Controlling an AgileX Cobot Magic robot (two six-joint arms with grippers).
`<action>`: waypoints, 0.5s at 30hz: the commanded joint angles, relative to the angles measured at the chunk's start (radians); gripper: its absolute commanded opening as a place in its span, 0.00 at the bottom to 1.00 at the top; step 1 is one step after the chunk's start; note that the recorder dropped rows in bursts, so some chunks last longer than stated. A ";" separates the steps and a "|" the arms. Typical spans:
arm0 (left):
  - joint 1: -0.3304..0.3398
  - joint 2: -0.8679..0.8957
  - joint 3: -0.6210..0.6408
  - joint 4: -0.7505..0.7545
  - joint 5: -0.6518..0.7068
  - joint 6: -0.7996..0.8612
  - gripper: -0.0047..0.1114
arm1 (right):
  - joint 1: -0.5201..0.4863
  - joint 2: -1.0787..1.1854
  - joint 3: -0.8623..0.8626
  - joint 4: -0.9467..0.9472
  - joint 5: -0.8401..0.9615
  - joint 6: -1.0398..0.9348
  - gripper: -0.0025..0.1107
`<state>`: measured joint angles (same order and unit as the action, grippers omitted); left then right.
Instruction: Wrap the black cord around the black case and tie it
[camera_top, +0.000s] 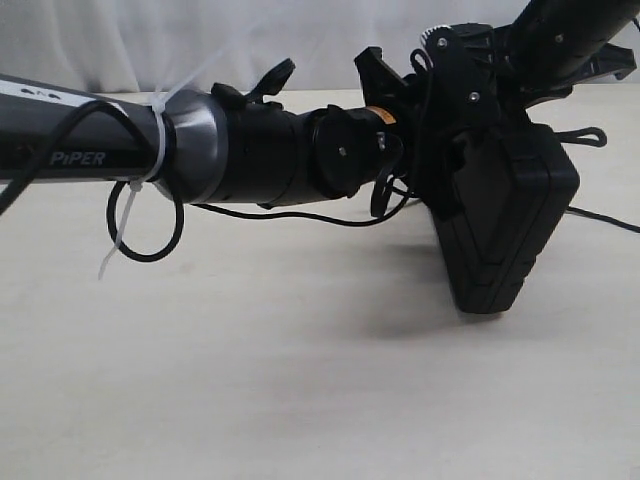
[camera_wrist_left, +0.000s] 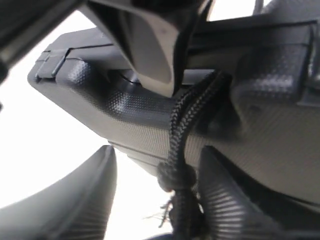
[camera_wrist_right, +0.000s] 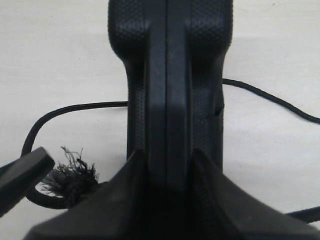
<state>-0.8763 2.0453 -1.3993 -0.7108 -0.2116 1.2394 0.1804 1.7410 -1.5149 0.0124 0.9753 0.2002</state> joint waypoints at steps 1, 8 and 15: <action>-0.008 -0.001 0.002 -0.007 0.013 0.022 0.51 | -0.004 -0.011 -0.015 0.006 -0.036 -0.005 0.06; -0.008 -0.005 0.002 -0.007 0.074 0.073 0.50 | -0.004 -0.011 -0.015 0.006 -0.036 -0.005 0.06; -0.006 -0.009 0.002 -0.007 0.068 0.098 0.50 | -0.004 -0.011 -0.015 0.006 -0.036 -0.005 0.06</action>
<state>-0.8763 2.0453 -1.3993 -0.7108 -0.1371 1.3231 0.1804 1.7410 -1.5149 0.0124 0.9753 0.2002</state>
